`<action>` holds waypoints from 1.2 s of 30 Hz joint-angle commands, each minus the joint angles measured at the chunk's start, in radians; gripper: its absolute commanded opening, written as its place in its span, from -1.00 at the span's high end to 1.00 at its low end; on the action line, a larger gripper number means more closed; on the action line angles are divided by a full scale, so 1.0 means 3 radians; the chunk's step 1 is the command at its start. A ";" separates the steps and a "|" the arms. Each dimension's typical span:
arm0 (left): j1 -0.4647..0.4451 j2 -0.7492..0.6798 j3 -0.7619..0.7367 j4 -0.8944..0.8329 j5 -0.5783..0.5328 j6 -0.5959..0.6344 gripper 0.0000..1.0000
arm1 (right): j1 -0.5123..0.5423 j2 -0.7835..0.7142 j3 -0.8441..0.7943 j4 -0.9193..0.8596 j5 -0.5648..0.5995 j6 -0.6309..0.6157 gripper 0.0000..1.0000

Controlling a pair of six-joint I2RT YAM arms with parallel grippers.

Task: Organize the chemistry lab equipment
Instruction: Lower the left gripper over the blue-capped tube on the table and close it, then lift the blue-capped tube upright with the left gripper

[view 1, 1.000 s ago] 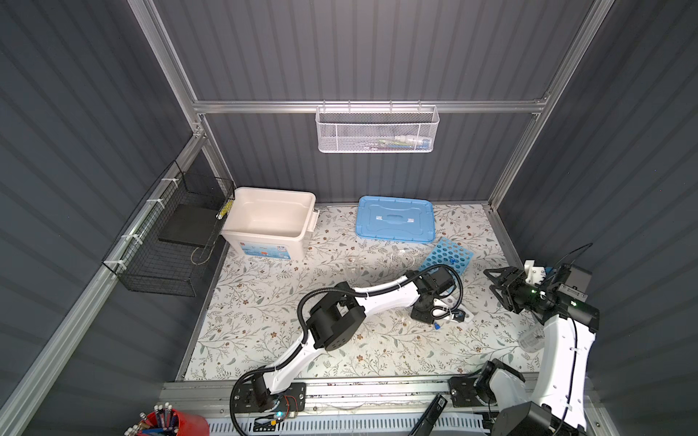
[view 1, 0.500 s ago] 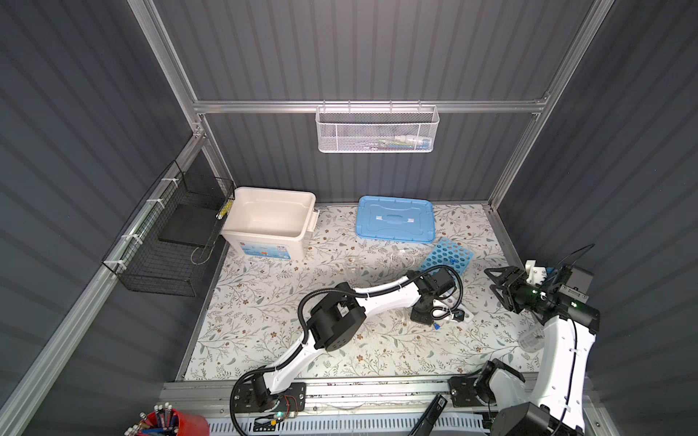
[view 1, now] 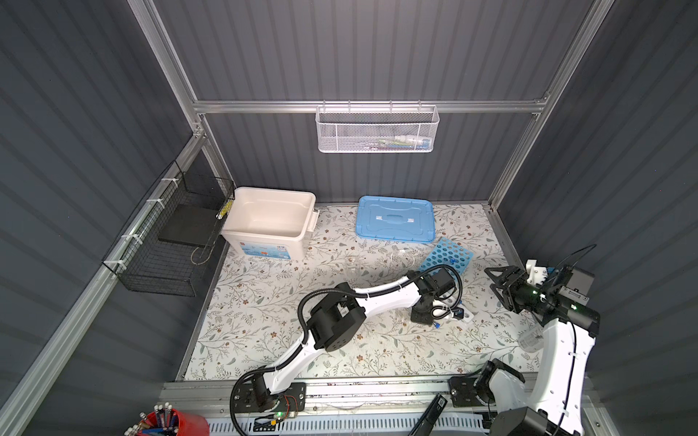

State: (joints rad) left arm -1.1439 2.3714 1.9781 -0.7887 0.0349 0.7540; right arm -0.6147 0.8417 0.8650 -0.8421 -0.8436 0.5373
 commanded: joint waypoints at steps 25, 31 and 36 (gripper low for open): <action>0.0116 -0.0034 -0.0267 -0.0516 -0.0147 -0.0311 0.47 | -0.0012 -0.0080 -0.0063 -0.0097 -0.0011 -0.0056 -0.31; 0.0126 -0.0091 -0.0228 -0.0470 -0.0052 -0.0330 0.49 | -0.0009 -0.0101 -0.0071 -0.0109 -0.0011 -0.0055 -0.31; 0.0146 -0.0151 -0.0187 -0.0406 0.0045 -0.0393 0.55 | -0.0012 -0.0126 -0.0056 -0.0140 -0.0012 -0.0061 -0.31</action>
State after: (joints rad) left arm -1.1145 2.3356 1.9350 -0.8585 0.0296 0.6575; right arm -0.6147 0.8135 0.8532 -0.8593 -0.8433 0.5346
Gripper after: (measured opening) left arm 0.231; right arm 0.656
